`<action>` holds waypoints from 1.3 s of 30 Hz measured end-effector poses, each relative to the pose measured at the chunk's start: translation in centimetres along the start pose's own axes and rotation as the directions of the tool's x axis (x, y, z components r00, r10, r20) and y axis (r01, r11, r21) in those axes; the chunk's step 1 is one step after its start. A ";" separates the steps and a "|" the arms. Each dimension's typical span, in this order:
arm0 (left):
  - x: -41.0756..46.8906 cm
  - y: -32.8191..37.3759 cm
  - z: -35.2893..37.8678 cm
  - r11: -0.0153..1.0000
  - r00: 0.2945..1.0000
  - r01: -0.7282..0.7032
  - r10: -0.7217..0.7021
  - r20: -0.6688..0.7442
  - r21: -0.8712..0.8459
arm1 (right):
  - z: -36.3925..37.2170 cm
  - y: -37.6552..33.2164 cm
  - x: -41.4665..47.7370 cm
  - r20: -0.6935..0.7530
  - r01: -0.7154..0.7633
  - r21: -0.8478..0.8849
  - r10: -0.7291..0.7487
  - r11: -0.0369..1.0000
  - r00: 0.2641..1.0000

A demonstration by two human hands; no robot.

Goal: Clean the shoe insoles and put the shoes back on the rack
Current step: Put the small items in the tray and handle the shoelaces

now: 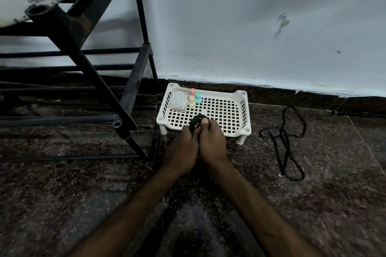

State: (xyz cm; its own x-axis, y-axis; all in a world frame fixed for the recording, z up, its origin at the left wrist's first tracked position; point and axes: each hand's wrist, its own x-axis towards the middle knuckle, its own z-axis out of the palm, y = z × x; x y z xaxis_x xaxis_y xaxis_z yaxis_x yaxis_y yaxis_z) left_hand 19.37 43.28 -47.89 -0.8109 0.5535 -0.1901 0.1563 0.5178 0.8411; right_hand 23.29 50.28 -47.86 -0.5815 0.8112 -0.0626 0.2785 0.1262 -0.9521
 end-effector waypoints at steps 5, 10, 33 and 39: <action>-0.7 -0.3 -0.9 0.946 0.981 -0.182 0.158 0.110 0.268 | 0.5 0.7 0.1 0.249 -0.263 0.177 0.215 0.948 0.944; -0.6 -1.4 -1.2 0.870 0.909 -0.371 0.267 0.321 0.325 | 0.5 0.7 -0.1 0.379 -0.093 0.091 0.052 0.991 0.924; 0.9 -4.8 -3.6 0.993 0.995 0.048 -0.039 0.088 -0.108 | 5.3 0.9 9.1 0.622 0.676 -0.536 -0.304 0.506 0.721; 1.6 -5.2 -3.0 0.999 0.999 0.041 -0.041 0.024 -0.021 | 3.9 1.8 9.1 0.562 0.636 -0.545 -0.326 0.546 0.760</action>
State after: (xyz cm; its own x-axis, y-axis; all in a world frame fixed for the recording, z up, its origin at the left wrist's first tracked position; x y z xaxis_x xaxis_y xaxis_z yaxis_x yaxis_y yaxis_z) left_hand 15.54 39.51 -50.99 -0.8027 0.5476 -0.2362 0.1108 0.5261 0.8432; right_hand 15.53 55.73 -51.30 -0.9624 0.2548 0.0941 0.1985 0.8963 -0.3965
